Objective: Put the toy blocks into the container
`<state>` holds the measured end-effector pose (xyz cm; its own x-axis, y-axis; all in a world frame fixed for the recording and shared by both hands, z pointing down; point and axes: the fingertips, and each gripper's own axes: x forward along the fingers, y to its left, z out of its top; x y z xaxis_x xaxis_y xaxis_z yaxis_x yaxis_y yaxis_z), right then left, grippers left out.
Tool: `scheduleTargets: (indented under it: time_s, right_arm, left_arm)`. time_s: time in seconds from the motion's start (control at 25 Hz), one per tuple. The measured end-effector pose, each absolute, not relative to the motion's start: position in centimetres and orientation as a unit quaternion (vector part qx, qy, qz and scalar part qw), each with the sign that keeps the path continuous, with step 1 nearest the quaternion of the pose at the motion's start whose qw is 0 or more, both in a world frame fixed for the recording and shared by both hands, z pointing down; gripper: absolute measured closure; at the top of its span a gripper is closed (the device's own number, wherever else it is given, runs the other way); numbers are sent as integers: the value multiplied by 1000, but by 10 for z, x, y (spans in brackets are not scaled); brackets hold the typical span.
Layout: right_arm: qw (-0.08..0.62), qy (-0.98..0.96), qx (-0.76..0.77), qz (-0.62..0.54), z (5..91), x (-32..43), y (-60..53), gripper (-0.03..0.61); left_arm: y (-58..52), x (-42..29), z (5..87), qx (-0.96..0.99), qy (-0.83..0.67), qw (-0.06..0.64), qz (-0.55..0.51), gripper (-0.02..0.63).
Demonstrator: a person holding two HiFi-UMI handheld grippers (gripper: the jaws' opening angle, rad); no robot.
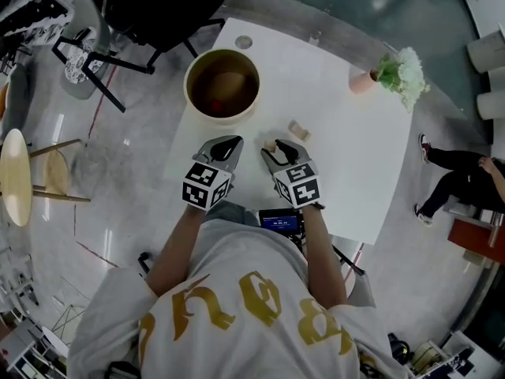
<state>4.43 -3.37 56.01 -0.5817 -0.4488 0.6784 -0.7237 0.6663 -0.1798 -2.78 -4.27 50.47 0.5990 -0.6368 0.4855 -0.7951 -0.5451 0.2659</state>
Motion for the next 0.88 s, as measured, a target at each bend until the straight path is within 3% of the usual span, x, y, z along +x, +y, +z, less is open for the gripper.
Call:
scheduleTargets:
  time_s: [0.88]
  right_arm:
    - [211,-880,361,226,494,40,-34,380]
  left_arm:
    - [-34,-52,454,860,-453,216,98,612]
